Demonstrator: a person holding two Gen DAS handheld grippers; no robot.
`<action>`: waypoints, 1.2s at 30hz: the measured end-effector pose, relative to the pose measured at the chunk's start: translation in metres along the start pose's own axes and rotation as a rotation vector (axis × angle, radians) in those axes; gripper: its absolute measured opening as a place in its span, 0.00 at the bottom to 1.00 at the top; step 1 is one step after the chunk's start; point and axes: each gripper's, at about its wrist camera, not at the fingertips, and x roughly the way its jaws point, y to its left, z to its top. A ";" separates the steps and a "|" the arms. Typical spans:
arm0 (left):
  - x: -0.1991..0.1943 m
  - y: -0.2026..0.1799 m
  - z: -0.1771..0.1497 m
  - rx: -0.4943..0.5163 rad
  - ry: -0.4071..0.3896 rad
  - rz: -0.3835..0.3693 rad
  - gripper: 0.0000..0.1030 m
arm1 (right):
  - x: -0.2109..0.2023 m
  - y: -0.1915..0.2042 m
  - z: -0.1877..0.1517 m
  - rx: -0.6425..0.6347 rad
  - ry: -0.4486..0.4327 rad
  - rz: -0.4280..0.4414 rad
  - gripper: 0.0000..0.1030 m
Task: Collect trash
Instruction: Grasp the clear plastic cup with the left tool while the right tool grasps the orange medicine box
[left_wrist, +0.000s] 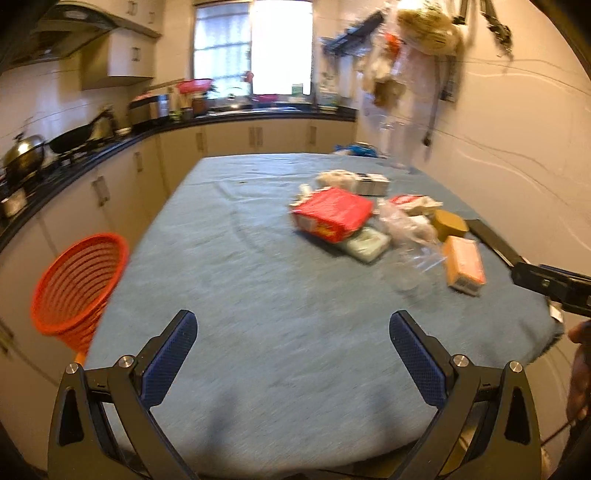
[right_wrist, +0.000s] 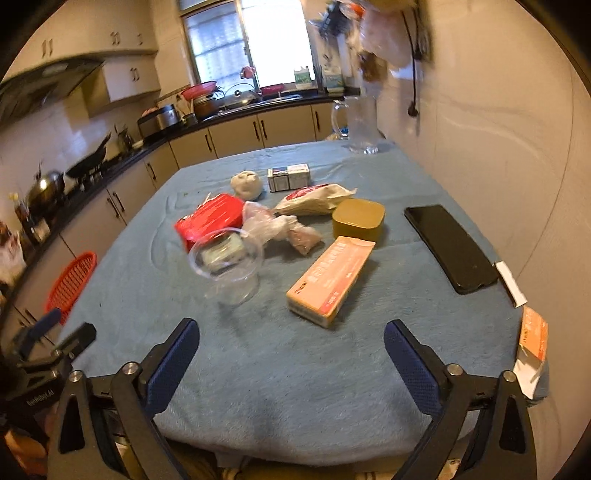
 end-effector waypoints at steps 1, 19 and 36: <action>0.004 -0.004 0.007 0.003 0.011 -0.031 1.00 | 0.004 -0.006 0.004 0.017 0.015 0.025 0.92; 0.124 -0.060 0.098 0.006 0.294 -0.302 0.47 | 0.077 -0.055 0.055 0.215 0.145 0.073 0.81; 0.112 -0.058 0.064 0.086 0.253 -0.301 0.12 | 0.110 -0.046 0.054 0.195 0.229 -0.012 0.81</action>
